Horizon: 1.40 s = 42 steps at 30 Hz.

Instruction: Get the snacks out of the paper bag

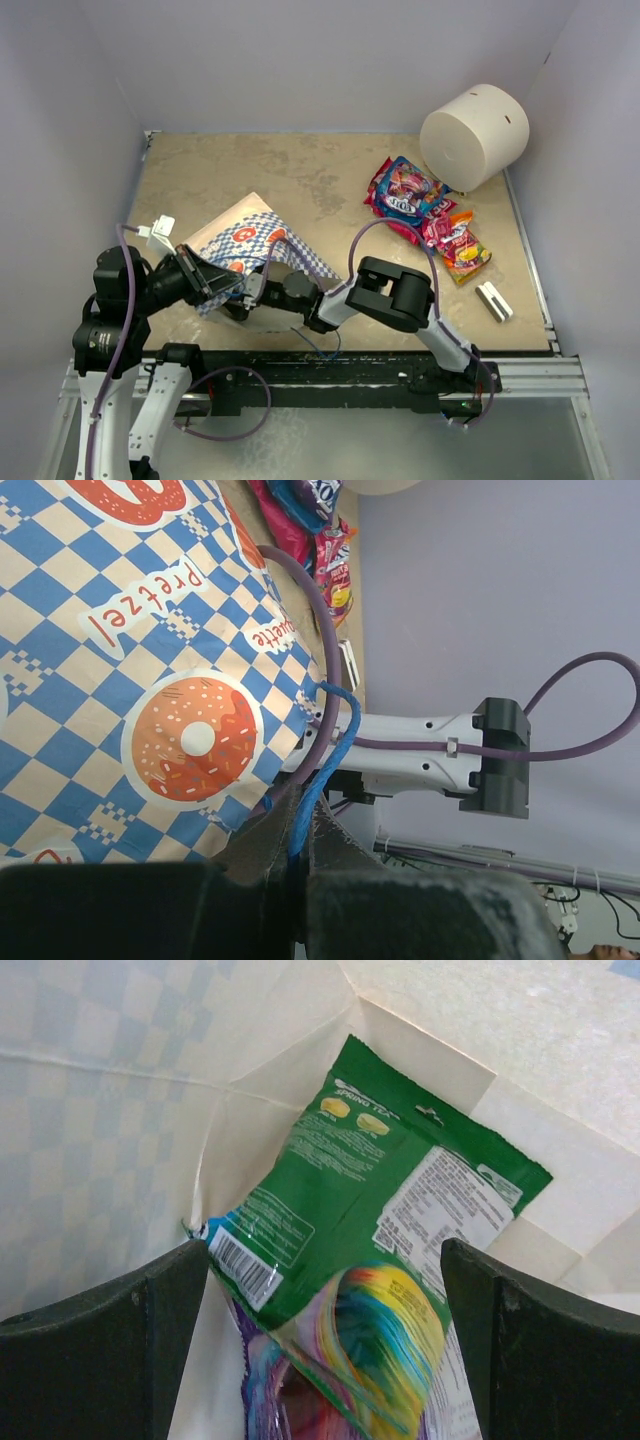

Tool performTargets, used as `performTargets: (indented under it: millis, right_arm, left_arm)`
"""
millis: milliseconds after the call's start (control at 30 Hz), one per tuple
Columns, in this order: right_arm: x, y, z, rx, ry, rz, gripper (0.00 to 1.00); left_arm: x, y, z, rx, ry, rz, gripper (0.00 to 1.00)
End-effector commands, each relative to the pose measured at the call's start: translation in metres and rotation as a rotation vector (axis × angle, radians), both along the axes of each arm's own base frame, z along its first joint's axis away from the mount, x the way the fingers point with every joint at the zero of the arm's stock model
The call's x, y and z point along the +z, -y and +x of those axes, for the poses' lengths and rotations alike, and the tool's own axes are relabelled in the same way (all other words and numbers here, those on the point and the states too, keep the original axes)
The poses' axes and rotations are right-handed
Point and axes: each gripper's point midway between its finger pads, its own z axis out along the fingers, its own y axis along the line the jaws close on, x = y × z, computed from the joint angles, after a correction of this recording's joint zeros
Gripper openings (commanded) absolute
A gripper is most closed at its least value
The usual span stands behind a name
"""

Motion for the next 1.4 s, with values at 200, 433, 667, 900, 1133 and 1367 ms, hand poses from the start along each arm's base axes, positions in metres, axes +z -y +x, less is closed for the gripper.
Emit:
performTargets:
  millis: [200,433,667,900,1133,1367]
  right_arm:
    - [-0.014,-0.026,0.021,-0.079,-0.129,0.040,0.87]
    - [-0.045,-0.011,0.057,-0.289,-0.156,-0.052,0.63]
    - [-0.042,0.003,0.082,-0.383,-0.172,-0.051,0.36]
    - [-0.017,0.010,0.082,-0.371,-0.127,-0.029,0.01]
    - [0.011,0.030,0.070,-0.354,-0.117,0.012,0.00]
    - [0.010,0.074,0.060,-0.391,-0.050,-0.067,0.00]
  left_arm:
    - [0.009,0.000,0.002,0.009,0.017,-0.016,0.00]
    - [0.004,-0.002,-0.006,0.022,-0.001,-0.004,0.00]
    - [-0.008,-0.006,-0.016,0.039,-0.030,0.021,0.00]
    - [-0.020,-0.010,-0.019,0.072,-0.055,0.035,0.00]
    - [-0.025,-0.013,-0.018,0.083,-0.059,0.054,0.00]
    - [-0.035,-0.014,-0.018,0.094,-0.068,0.056,0.00]
